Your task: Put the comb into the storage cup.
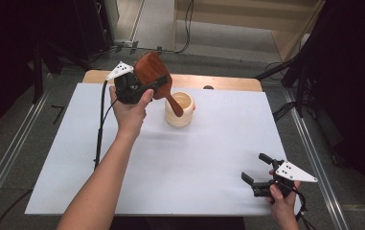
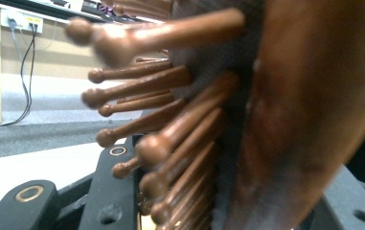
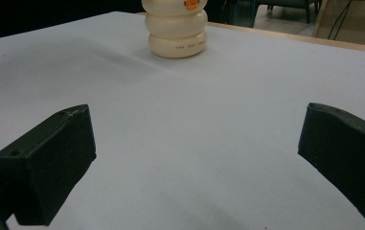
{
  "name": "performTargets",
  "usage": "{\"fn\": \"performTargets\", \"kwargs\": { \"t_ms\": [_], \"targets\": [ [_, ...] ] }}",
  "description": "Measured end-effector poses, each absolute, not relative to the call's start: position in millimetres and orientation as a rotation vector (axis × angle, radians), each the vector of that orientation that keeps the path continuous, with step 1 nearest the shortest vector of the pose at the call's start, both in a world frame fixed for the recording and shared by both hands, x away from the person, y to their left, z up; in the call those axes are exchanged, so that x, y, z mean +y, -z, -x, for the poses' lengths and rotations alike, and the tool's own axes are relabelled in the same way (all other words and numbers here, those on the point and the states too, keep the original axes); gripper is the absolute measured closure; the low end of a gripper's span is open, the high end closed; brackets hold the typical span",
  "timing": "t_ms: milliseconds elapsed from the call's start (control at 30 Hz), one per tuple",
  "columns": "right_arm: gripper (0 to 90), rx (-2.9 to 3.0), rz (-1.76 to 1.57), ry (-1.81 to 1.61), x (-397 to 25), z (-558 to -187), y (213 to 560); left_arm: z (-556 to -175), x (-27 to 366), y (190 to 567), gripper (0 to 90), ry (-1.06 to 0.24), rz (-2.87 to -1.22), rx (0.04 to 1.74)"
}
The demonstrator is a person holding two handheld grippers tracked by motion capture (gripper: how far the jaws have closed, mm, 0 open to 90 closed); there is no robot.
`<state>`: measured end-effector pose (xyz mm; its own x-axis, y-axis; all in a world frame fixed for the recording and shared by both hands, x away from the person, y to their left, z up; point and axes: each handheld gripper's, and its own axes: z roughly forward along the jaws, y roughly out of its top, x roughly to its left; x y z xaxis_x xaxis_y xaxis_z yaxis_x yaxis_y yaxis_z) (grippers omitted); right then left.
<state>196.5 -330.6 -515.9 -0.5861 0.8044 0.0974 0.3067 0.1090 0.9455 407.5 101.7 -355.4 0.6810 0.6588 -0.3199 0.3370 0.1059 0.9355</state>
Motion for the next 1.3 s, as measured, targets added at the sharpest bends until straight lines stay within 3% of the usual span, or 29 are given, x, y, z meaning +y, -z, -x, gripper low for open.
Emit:
{"fn": "performTargets", "kwargs": {
  "t_ms": [1300],
  "targets": [
    [0.0,1.954,-1.063,-1.476,-329,-197,516,-443,88,367,53.8,-0.383,-1.489,0.929]
  ]
}}
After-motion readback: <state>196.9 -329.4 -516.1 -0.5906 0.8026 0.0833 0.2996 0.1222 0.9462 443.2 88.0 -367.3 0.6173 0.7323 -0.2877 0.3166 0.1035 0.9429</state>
